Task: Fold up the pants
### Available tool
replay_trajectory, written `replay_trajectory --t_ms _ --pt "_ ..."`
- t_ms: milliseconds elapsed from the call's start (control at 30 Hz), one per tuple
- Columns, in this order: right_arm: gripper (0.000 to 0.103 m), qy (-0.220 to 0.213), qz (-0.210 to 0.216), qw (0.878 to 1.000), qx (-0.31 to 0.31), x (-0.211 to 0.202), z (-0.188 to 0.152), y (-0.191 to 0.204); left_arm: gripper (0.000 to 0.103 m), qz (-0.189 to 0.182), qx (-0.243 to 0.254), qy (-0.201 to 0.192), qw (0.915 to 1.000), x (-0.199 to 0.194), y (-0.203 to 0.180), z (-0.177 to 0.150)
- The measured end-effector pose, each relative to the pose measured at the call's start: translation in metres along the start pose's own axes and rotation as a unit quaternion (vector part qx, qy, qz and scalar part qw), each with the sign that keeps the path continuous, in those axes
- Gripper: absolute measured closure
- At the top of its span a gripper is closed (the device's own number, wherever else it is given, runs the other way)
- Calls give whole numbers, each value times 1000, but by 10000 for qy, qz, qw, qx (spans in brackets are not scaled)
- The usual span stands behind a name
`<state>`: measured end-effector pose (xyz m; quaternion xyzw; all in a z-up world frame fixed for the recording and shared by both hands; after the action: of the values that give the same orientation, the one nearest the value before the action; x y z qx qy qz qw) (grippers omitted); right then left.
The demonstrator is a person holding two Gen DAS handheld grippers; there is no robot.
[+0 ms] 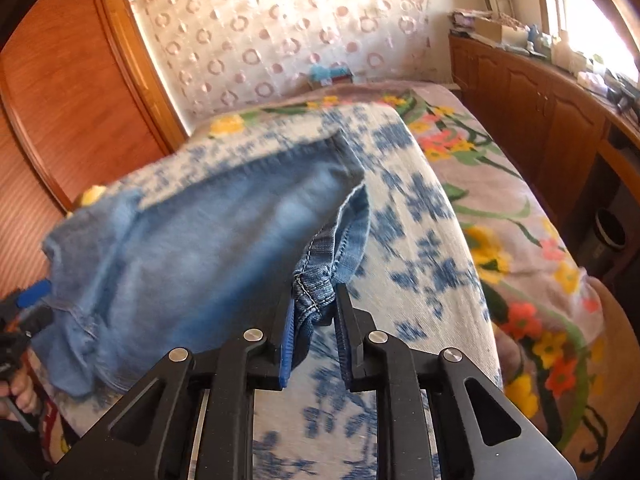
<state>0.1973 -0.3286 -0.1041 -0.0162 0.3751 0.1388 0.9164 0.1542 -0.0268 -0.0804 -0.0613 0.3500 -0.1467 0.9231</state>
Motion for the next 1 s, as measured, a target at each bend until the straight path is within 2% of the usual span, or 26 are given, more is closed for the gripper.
replay_trajectory --t_ms 167,467,767,900,1000 --pt "88 -364 195 9988 -263 -16 30 30 34 97 -88 -88 9999 -9 13 4" --pt "89 -898 814 9885 -902 -36 86 116 34 289 -293 -319 9986 -34 46 8" --pt "89 -1263 1477 9668 -1660 -43 127 225 34 548 -674 -531 9948 -59 91 8" --pt "89 -1402 1805 9535 -1966 -50 130 269 34 688 -811 -636 9923 -68 108 10" --pt "89 -1325 2055 9483 -2025 -46 127 287 34 725 -868 -675 9913 -70 116 10"
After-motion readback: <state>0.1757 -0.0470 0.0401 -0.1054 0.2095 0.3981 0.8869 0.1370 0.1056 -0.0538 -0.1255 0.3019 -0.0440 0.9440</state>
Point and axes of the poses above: each gripper's, at about its wrist camera, not at the fingertips, and x roughly the way its jaws point, y to its left, z to its top, the point moved 3 cm from there along x, roughly the way its jaws point, and after that the axes turned 12 degrees about -x, right-handed, at the moved point
